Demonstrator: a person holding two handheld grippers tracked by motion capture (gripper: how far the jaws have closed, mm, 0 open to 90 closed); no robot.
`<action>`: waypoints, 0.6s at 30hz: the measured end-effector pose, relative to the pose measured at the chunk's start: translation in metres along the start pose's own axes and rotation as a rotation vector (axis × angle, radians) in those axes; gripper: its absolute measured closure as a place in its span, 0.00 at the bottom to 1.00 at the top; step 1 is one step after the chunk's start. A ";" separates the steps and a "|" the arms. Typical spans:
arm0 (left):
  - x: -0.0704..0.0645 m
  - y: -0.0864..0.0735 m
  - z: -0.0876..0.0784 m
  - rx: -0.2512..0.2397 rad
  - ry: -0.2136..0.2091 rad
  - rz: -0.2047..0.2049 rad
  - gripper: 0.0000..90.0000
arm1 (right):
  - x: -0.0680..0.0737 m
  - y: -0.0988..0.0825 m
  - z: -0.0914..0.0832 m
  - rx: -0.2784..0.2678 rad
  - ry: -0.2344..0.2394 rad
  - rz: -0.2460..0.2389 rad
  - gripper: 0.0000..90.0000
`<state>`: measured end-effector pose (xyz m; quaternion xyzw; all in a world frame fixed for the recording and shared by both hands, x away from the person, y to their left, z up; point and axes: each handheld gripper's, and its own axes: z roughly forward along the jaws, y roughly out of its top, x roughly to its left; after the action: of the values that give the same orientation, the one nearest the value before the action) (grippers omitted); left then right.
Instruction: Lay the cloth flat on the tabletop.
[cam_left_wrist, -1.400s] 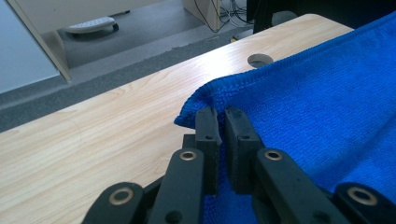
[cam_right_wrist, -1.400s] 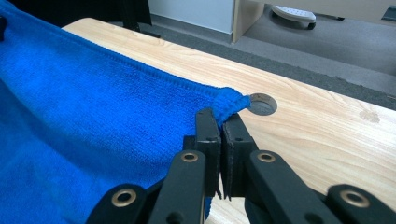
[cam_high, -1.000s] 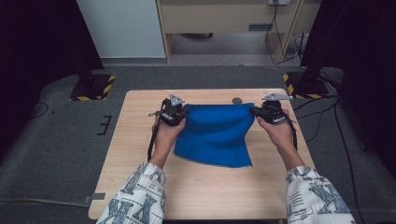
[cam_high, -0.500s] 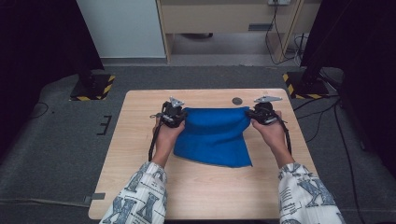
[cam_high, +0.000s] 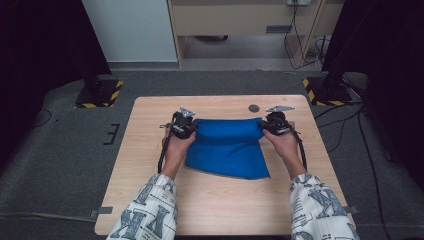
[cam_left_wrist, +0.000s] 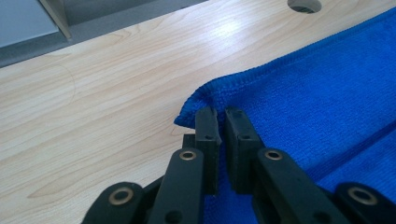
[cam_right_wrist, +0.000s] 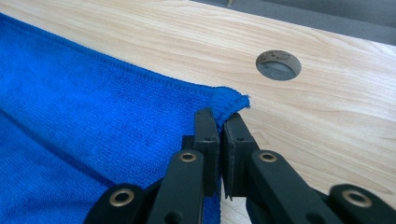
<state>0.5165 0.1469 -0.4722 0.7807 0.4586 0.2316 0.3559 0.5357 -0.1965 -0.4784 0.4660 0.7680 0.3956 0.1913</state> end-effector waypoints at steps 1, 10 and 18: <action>0.000 -0.001 0.001 0.003 -0.001 -0.002 0.93 | 0.000 -0.001 0.001 0.002 -0.002 -0.001 0.96; -0.004 -0.004 0.012 0.018 -0.012 -0.021 0.93 | -0.005 -0.012 0.006 0.021 -0.001 0.023 0.94; 0.001 -0.009 0.013 -0.037 -0.021 -0.064 0.57 | -0.005 -0.010 0.006 -0.010 -0.040 0.037 0.43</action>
<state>0.5211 0.1463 -0.4874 0.7612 0.4754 0.2203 0.3821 0.5365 -0.2006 -0.4909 0.4871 0.7532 0.3935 0.2016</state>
